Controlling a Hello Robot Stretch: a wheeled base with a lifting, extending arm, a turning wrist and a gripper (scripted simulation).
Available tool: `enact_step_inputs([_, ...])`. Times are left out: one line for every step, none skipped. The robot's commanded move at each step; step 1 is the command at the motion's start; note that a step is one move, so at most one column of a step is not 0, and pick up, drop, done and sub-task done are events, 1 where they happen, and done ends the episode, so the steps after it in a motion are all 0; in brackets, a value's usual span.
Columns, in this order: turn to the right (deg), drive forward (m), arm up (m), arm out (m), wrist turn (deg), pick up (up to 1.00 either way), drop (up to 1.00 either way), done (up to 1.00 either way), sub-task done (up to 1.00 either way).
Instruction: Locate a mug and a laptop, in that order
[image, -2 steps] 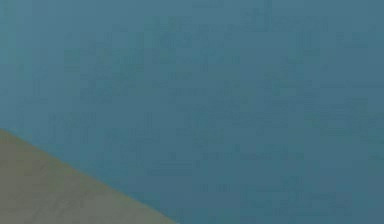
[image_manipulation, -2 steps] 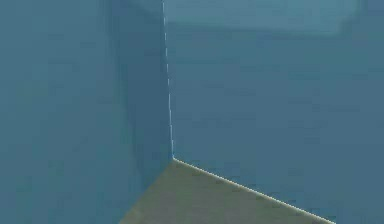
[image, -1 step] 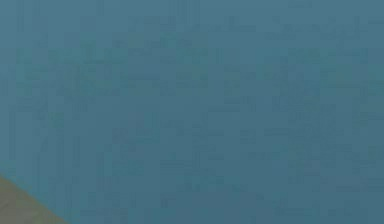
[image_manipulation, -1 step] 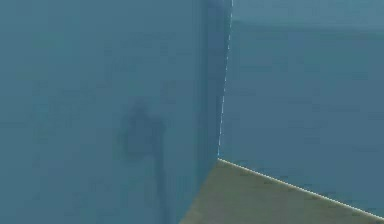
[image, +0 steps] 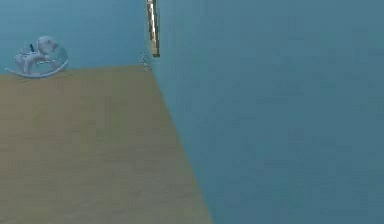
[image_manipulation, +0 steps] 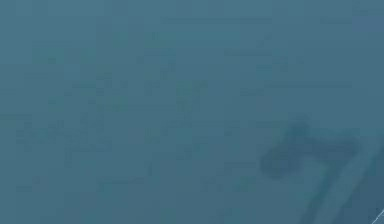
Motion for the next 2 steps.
enact_step_inputs([-15.0, 0.0, 0.0, 0.0, 0.0, 0.0, 0.0, 0.0, 0.0])
enact_step_inputs([0.0, 0.6, 0.0, 0.0, 0.0, 0.0, 0.0, 0.0, 0.0])
